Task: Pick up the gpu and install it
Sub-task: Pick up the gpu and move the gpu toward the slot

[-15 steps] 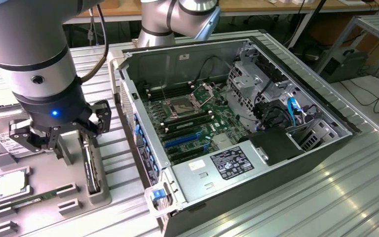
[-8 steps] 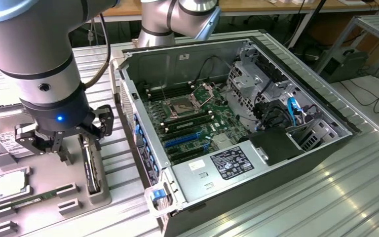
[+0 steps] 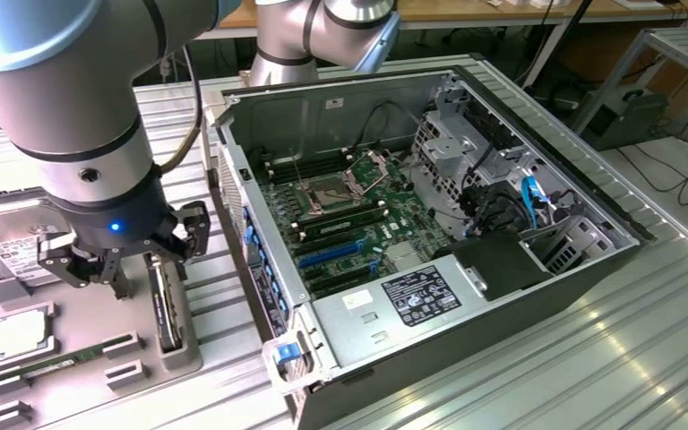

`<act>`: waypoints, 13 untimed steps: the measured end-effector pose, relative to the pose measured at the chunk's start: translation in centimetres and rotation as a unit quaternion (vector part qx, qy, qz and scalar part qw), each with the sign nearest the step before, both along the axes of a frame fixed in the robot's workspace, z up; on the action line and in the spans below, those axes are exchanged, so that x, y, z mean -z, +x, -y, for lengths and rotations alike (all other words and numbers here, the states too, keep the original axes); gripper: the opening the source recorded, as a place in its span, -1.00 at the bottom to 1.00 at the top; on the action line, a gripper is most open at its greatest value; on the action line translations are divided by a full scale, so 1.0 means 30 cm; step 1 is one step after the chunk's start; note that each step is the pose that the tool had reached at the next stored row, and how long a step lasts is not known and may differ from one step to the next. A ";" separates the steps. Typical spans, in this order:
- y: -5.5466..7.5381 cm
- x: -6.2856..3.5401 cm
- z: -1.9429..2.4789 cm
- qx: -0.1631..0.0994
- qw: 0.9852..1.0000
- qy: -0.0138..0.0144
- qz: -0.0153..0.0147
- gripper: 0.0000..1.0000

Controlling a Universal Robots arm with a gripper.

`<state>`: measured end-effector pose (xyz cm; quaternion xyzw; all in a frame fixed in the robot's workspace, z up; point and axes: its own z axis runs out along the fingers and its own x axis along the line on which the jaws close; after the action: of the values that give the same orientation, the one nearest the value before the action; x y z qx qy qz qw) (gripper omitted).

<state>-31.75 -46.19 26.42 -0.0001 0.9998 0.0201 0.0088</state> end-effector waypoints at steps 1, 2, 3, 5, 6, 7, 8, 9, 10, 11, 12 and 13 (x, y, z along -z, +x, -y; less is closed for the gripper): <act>0.000 0.008 0.002 0.000 1.000 0.000 0.000 0.33; 0.000 0.012 0.004 0.000 1.000 0.000 0.000 0.33; 0.000 0.016 0.006 0.000 1.000 0.000 0.000 0.33; 0.000 0.025 0.006 0.001 1.000 0.000 0.000 0.33; 0.000 0.030 0.006 0.001 1.000 0.000 0.000 0.33; 0.000 0.035 0.006 0.001 1.000 0.000 0.000 0.33; 0.000 0.039 0.006 0.001 1.000 0.000 0.000 0.33; 0.000 0.042 0.006 0.001 1.000 0.000 0.000 0.33; 0.000 0.046 0.006 0.001 1.000 0.000 0.000 0.33; 0.000 0.050 0.006 0.001 1.000 0.000 0.000 0.33; 0.000 0.053 0.006 0.001 1.000 0.000 0.000 0.33; 0.000 0.057 0.006 0.001 1.000 0.000 0.000 0.33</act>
<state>-31.75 -46.39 24.72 0.0013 0.9998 0.0201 0.0088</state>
